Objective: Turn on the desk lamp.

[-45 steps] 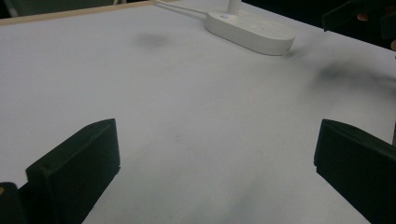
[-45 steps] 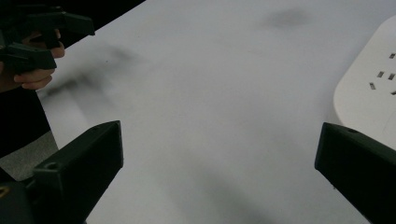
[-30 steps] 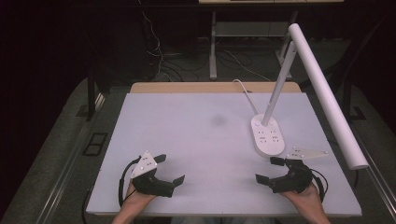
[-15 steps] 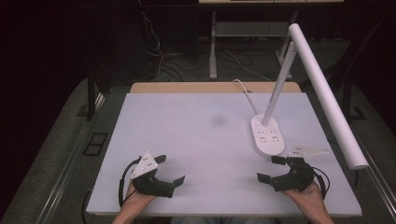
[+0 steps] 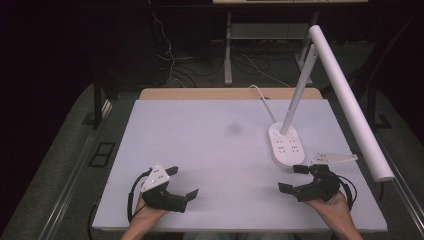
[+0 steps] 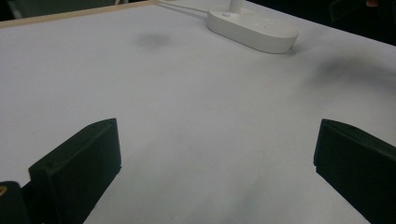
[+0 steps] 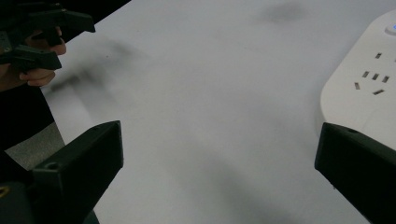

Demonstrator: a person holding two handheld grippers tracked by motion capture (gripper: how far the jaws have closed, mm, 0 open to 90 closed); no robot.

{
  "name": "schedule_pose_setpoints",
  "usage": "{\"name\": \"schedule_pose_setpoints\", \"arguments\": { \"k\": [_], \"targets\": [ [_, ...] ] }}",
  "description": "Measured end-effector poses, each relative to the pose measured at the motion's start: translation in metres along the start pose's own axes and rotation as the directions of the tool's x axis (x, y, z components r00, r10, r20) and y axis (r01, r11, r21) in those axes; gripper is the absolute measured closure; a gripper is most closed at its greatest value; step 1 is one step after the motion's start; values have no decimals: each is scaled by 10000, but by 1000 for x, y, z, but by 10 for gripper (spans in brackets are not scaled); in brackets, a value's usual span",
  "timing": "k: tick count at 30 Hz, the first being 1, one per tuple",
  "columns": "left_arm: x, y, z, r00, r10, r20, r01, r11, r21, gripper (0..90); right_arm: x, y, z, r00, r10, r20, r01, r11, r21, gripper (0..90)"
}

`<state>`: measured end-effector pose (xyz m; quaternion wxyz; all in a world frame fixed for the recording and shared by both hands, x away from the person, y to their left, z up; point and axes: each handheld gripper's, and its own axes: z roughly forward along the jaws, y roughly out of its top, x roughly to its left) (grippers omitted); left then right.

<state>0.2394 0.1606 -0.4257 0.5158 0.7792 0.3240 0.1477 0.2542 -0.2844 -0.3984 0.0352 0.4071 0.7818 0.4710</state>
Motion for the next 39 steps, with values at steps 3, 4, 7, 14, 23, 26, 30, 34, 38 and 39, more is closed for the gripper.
{"name": "schedule_pose_setpoints", "arguments": {
  "k": [3, 4, 7, 14, 23, 26, 30, 34, 38, 39],
  "targets": [
    [1, 0, 0, 10000, 3, -8, -3, 10000, 16, 0, -3, 3, -3, 10000, -50, 41, 50, 10000, 34, 5],
    [1, 0, 0, 10000, 3, -8, -3, 10000, 16, 0, -3, 3, -3, 10000, -50, 41, 50, 10000, 34, 5],
    [1, 0, 0, 10000, -41, -22, 41, 10000, 3, 0, -6, 7, -7, 9999, -85, 95, 85, 10000, 47, 5],
    [0, -1, 0, 10000, 23, -11, -23, 10000, 58, 0, -12, 16, -12, 9999, -94, 141, 93, 9999, 73, 5],
    [1, -1, -1, 10000, -37, -25, 37, 10000, 3, 0, -26, 31, -20, 9994, -134, 315, 133, 9999, 50, 5],
    [1, -1, -1, 10000, -23, -29, 23, 10000, 22, 0, -29, 34, -22, 9993, -117, 366, 116, 9999, 24, 5],
    [0, -1, 0, 10000, -49, -15, 49, 10000, 15, 0, -37, 39, -24, 9992, -114, 372, 115, 9999, -16, 5],
    [1, -1, 0, 10000, -60, -28, 60, 10000, -2, 0, -45, 42, -26, 9988, -116, 467, 117, 9999, -14, 5],
    [1, -1, -1, 10000, -43, -43, 43, 10000, 8, 0, -51, 47, -26, 9986, 19, 526, -20, 10000, 13, 5],
    [1, -1, -1, 10000, -35, -47, 35, 10000, 0, 0, -55, 50, -25, 9985, 28, 547, -28, 10000, 8, 5]
  ]
}}
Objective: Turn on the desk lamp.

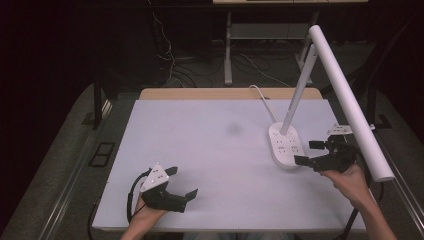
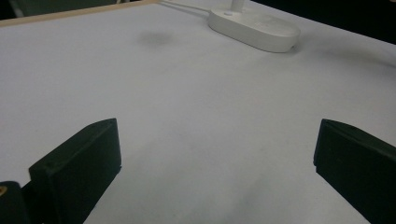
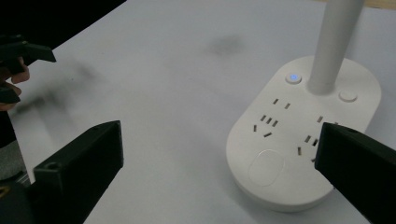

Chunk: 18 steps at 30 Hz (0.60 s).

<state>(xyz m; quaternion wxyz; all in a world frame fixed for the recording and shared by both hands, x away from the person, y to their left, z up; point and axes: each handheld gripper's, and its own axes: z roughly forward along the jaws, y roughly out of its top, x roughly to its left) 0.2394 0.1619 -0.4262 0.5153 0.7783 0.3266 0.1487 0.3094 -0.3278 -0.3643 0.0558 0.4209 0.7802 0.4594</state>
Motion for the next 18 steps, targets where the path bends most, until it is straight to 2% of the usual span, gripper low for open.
{"name": "schedule_pose_setpoints", "arguments": {
  "k": [18],
  "targets": [
    [1, 0, -1, 10000, -24, -46, 24, 10000, -30, 0, -20, 15, 2, 9994, 148, 301, -153, 9997, 171, 5]
  ]
}}
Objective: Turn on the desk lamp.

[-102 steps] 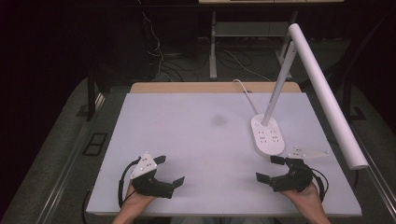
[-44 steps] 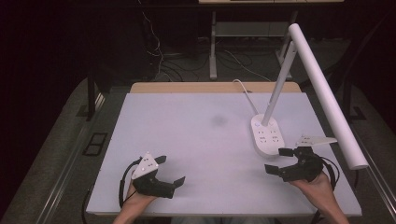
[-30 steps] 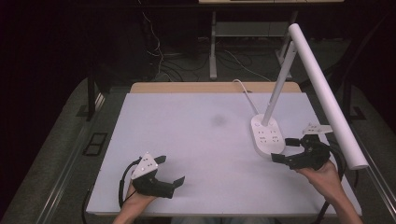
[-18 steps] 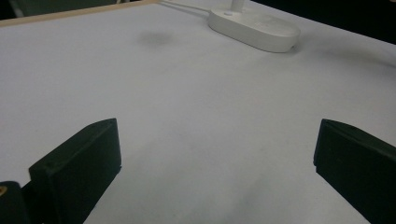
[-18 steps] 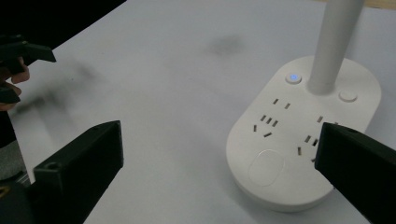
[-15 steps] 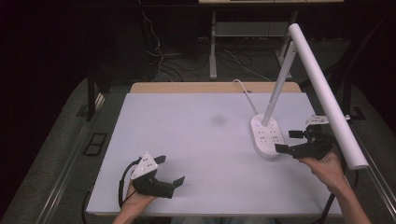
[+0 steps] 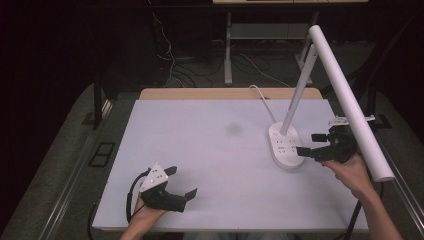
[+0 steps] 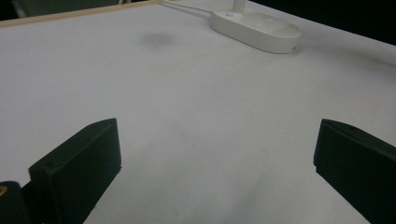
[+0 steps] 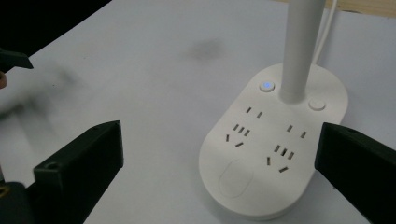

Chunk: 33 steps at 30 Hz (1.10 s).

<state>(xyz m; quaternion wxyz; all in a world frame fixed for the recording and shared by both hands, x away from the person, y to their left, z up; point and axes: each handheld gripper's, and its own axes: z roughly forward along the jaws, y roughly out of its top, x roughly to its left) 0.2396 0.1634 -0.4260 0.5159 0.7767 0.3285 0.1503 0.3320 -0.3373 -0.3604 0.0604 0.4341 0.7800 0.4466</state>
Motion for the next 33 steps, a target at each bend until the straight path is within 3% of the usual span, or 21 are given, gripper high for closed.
{"name": "schedule_pose_setpoints", "arguments": {
  "k": [24, 33],
  "targets": [
    [1, -1, 0, 10000, -23, -32, 23, 10000, 55, 0, -30, 23, 18, 9980, 49, 636, -70, 9994, 326, 5],
    [1, 0, 0, 10000, -30, 3, 30, 10000, 28, 0, -44, 33, 30, 9922, 298, 1209, -377, 9973, 636, 6]
  ]
}}
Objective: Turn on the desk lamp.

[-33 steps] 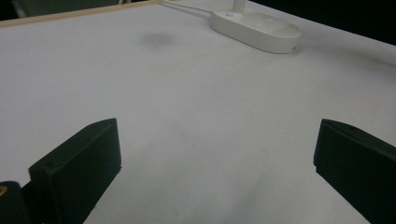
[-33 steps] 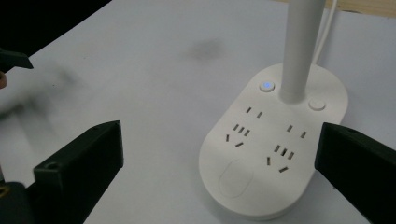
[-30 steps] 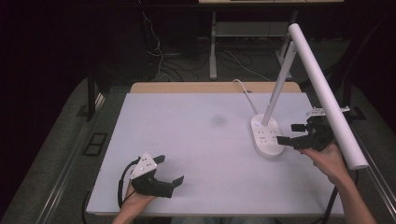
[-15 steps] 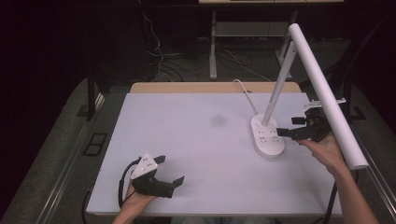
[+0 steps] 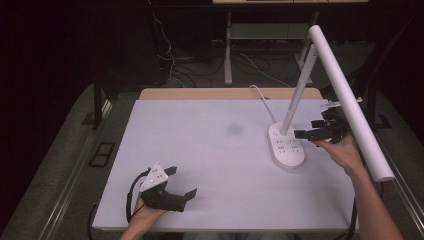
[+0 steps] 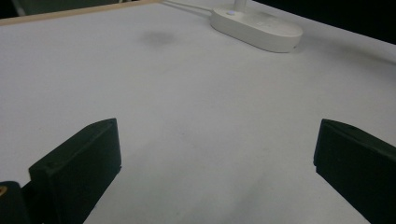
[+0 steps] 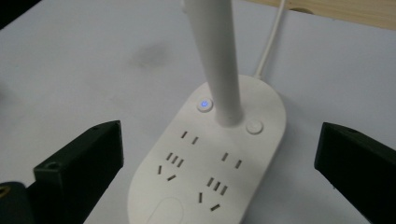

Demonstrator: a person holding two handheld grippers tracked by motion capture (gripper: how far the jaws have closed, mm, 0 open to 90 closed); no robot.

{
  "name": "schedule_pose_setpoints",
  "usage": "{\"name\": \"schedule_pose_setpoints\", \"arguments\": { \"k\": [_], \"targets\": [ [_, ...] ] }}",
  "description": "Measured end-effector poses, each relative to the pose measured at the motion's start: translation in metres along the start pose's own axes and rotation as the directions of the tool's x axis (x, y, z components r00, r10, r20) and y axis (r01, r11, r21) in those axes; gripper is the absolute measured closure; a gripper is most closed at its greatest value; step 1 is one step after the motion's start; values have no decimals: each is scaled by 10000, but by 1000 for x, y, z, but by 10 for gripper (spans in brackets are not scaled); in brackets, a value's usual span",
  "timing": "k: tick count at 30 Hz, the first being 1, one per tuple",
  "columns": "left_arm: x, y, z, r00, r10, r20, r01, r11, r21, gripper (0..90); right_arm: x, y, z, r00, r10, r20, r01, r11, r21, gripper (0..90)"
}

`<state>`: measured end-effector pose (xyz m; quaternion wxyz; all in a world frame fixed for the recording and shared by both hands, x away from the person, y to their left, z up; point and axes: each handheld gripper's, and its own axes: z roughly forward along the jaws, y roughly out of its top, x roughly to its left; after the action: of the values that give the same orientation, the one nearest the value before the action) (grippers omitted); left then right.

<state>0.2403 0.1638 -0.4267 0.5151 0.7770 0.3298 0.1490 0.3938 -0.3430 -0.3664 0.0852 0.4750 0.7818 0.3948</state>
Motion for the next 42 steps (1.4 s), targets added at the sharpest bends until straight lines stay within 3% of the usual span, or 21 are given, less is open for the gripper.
{"name": "schedule_pose_setpoints", "arguments": {
  "k": [1, 3, 6, 12, 17, 27, 31, 42],
  "targets": [
    [0, 0, 0, 10000, -4, 15, 4, 10000, -5, 0, -2, 1, 1, 10000, -9, 69, 9, 10000, 37, 18],
    [0, 0, -1, 10000, -20, 33, 20, 10000, -52, 0, -5, 2, 1, 10000, 4, -1, -4, 10000, -25, 144],
    [0, 0, -1, 10000, -56, 9, 56, 10000, -63, 0, -9, 3, 3, 9999, 97, 90, -97, 9999, -37, 176],
    [1, 0, -2, 9999, -100, -37, 100, 9999, -76, 0, -11, 3, 4, 9997, -4, 226, 9, 9998, -220, 394],
    [1, 0, -2, 9999, -96, -38, 96, 9999, -82, 0, -12, 4, 5, 9992, 166, 353, -147, 9985, -532, 534],
    [1, 0, -2, 9998, -160, -72, 158, 9998, -146, 0, -22, 6, 18, 9979, 625, 167, -616, 9966, -542, 833],
    [2, 0, -3, 9998, -154, -108, 152, 9997, -168, 0, -25, 6, 25, 9969, 788, 76, -783, 9956, -517, 890],
    [2, 0, -3, 9998, -142, -147, 139, 9998, -169, 0, -34, 3, 45, 9947, 1021, -97, -1022, 9947, -108, 891]
  ]
}}
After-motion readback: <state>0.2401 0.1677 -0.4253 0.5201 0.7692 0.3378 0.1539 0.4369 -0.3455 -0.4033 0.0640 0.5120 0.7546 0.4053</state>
